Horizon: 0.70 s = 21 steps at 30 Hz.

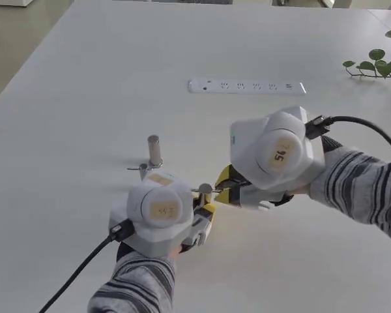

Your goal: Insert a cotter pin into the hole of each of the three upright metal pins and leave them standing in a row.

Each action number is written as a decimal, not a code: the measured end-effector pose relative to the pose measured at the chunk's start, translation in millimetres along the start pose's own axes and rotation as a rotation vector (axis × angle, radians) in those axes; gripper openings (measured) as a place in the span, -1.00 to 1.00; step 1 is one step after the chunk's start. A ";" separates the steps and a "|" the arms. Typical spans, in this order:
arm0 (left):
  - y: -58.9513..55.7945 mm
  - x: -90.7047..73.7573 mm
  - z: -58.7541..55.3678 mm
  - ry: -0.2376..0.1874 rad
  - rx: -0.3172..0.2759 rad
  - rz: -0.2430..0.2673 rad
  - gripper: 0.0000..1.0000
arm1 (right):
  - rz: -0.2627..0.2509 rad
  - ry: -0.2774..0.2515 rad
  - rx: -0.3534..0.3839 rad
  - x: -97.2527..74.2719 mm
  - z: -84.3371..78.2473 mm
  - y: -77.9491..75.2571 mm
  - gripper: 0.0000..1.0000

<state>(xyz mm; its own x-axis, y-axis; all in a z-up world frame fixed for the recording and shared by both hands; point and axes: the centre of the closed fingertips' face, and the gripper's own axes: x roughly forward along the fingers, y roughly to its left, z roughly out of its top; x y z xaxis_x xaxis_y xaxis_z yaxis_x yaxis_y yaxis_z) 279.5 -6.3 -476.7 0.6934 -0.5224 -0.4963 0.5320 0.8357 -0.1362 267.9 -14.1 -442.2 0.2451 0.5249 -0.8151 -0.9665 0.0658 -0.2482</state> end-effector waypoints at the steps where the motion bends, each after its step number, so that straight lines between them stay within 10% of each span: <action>1: 0.1 0.0 -0.1 0.000 -0.001 0.000 -0.79 | 0.001 0.005 -0.003 -0.7 -1.1 0.1 -0.92; 21: 0.1 0.9 -1.2 0.003 -0.019 0.005 -0.79 | -0.006 0.001 0.025 -2.2 -0.7 -1.4 -1.00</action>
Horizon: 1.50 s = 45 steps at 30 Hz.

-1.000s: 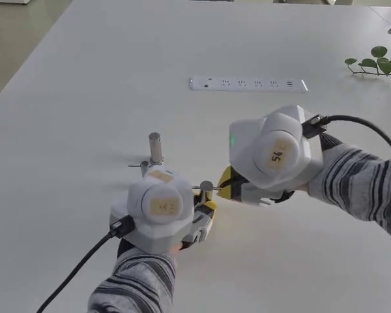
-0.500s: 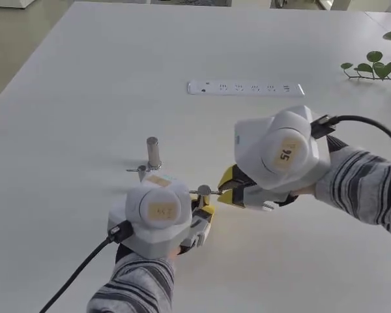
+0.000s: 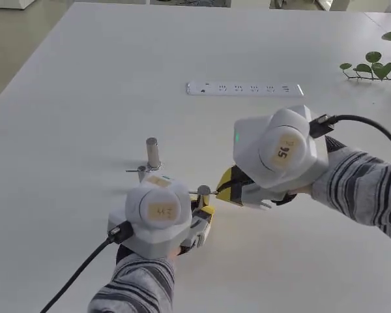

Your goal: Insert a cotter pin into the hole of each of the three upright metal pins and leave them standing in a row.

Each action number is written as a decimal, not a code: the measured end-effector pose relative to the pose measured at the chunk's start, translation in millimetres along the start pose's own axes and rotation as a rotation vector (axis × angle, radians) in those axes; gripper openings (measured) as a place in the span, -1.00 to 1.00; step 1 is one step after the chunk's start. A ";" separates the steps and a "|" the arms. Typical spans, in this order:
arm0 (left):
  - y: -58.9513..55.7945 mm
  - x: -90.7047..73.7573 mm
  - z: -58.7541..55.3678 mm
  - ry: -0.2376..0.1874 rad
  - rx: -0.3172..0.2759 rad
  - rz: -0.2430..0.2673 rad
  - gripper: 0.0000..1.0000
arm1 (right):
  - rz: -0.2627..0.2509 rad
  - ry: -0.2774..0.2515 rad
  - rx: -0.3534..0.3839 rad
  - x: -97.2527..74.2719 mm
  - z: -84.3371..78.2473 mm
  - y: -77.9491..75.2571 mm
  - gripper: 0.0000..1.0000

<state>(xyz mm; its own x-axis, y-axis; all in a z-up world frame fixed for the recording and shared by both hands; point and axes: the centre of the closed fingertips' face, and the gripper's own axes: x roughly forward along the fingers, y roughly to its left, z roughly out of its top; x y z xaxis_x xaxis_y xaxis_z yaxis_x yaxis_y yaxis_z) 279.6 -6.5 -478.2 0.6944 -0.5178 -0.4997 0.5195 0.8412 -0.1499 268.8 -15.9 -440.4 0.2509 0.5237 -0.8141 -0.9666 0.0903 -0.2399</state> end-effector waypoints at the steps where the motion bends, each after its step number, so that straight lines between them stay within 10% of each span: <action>1: 0.0 0.0 -0.1 0.000 -0.002 0.001 -0.79 | -0.001 -0.001 -0.007 0.1 0.6 0.0 -1.00; 45: 2.1 -10.6 -7.7 0.034 0.040 0.005 -0.50 | -0.001 -0.047 0.023 5.2 12.2 1.2 -0.83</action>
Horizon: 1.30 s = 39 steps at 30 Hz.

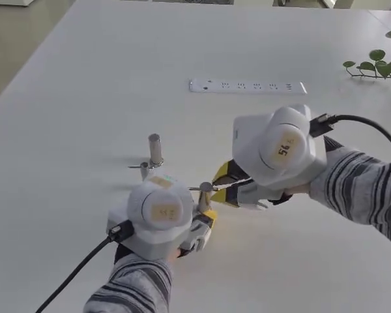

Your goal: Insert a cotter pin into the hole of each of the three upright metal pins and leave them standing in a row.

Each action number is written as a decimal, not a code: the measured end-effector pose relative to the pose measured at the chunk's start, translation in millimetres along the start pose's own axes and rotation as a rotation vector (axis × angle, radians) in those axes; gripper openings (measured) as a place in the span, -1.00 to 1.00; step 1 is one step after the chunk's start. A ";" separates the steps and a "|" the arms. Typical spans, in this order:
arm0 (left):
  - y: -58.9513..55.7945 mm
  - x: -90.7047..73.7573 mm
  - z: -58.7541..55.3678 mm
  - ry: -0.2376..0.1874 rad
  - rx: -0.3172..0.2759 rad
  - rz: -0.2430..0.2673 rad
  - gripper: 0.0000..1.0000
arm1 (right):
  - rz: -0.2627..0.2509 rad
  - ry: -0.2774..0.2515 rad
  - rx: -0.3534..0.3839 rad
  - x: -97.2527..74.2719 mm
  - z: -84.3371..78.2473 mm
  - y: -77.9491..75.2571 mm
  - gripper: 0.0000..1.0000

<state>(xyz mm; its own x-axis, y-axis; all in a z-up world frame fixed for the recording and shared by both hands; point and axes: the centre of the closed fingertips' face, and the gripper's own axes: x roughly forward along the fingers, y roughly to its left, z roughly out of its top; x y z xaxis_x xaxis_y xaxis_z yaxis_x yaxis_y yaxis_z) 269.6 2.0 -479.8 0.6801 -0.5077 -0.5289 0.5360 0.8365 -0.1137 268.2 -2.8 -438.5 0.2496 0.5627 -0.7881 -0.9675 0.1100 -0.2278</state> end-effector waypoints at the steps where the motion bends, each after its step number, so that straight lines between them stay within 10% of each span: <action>1: -0.3 -1.0 0.6 -0.003 0.001 -0.003 -0.48 | 0.002 -0.011 0.015 0.2 2.1 -0.6 -0.81; 17: 1.2 -25.4 6.4 -0.015 -0.015 -0.039 -0.06 | 0.059 -0.078 0.210 14.4 4.9 0.3 -0.76; 39: 14.1 -68.6 15.3 -0.080 -0.067 -0.021 0.41 | 0.058 -0.112 0.303 17.9 2.0 3.0 -0.84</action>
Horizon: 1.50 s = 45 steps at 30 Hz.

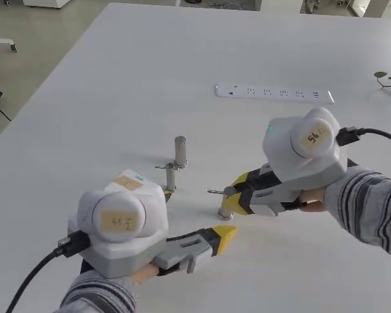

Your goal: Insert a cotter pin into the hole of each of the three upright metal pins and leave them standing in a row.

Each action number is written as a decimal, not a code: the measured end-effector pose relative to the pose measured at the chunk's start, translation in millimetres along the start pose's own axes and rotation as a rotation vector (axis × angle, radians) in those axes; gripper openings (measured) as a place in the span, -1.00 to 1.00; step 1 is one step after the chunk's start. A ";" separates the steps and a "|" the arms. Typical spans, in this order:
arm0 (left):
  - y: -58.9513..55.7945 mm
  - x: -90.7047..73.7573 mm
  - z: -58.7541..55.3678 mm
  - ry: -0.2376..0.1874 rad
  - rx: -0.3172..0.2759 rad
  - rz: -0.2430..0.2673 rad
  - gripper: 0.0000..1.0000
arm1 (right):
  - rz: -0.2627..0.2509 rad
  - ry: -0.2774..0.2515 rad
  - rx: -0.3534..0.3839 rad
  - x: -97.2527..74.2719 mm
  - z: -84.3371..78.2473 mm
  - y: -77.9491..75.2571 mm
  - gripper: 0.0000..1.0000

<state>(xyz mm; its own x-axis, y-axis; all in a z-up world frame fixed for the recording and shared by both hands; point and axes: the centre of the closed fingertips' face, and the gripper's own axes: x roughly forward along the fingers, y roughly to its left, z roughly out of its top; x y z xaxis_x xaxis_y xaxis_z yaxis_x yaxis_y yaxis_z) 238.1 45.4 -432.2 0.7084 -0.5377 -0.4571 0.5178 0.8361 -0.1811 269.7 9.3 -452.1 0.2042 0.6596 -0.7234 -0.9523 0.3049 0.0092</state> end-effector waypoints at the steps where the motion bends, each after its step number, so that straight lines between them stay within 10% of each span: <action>1: 0.3 -1.7 1.2 -0.005 0.001 0.000 0.43 | -0.001 0.001 -0.002 0.0 0.0 0.3 -0.84; 26: 20.2 -29.3 15.5 -0.050 0.045 0.016 0.97 | -0.012 0.020 -0.029 5.9 17.5 -20.1 -0.84; 45: 22.6 -30.1 10.7 -0.039 0.053 0.017 0.97 | -0.003 0.040 -0.015 14.5 18.1 -35.4 -0.84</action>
<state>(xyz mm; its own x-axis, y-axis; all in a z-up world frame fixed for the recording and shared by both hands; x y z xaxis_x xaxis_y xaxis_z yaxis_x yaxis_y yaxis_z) 233.7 79.4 -413.2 0.7347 -0.5285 -0.4253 0.5299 0.8386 -0.1265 310.5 20.5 -450.4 0.1983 0.6304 -0.7505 -0.9551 0.2961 -0.0037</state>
